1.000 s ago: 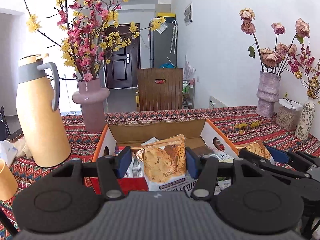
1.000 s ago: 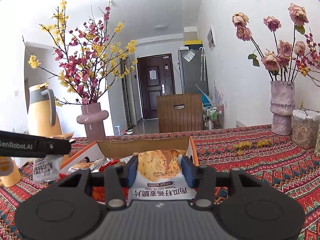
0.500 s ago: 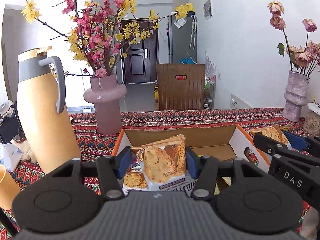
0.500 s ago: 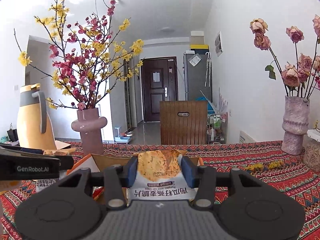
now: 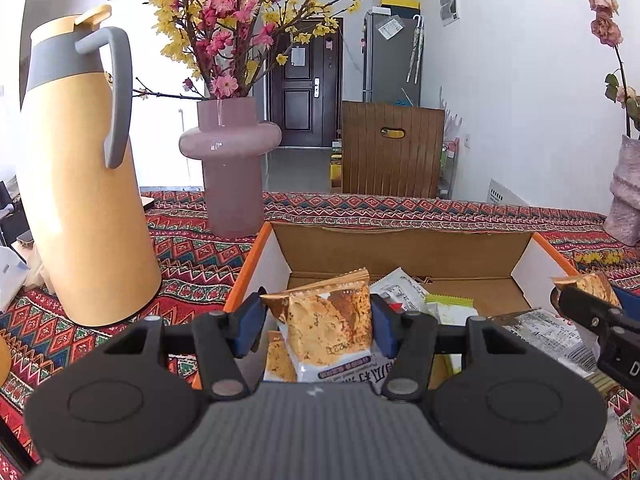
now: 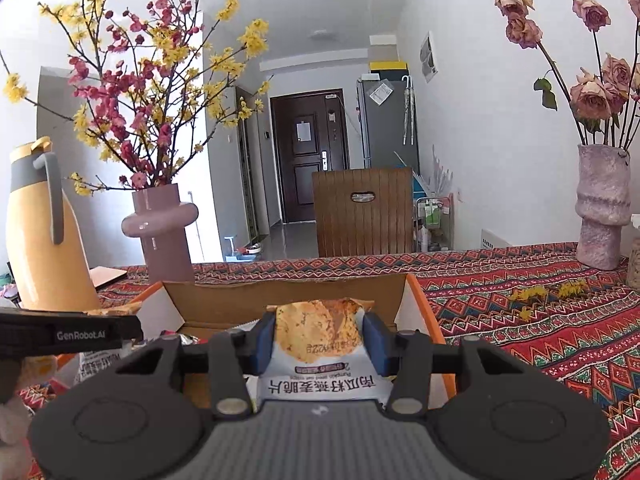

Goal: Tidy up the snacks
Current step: 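Open both tools to release the cookie packets inside the box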

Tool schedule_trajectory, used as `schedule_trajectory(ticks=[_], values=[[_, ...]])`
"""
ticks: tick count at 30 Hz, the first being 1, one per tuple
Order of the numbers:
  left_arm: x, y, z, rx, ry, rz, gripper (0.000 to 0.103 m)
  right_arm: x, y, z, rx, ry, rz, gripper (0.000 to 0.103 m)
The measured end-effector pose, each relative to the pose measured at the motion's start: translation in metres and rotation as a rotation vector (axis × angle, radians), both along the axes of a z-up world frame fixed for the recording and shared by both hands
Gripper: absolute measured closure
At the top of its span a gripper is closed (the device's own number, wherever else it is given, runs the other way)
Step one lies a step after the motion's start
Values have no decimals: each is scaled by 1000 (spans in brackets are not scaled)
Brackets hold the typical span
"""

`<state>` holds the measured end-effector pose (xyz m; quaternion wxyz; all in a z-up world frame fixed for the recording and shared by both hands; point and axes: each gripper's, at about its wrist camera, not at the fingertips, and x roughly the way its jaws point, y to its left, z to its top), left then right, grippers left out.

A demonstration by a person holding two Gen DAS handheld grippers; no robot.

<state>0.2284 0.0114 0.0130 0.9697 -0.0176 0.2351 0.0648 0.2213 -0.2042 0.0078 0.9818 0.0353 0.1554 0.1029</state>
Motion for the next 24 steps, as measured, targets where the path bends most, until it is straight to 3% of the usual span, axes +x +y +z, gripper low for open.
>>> schedule_trajectory(ticks=[8,10,12,14,16,18,24], values=[[-4,-6,-5,32,-5,9,43,-1,-1,-4,-7,15,-9,55],[-5,-5,-5,27,-9,17,39,-2,-2,-4,-6,17,-16,53],[-8,-3,-3,17,-24,19,29,-3,-2,-4,-3,19,-20,43],[-12,-2,0,8,-44,23,20,-7,-3,-2,0,6,-25,26],[-16,-1,1,3,-65,31,9,-11,-4,0,8,-15,-40,1],[-19,-1,4,0,-85,42,0,-14,-6,2,18,-28,-53,0],[-19,-1,5,-6,-93,55,0,-14,-12,2,42,-20,-69,0]])
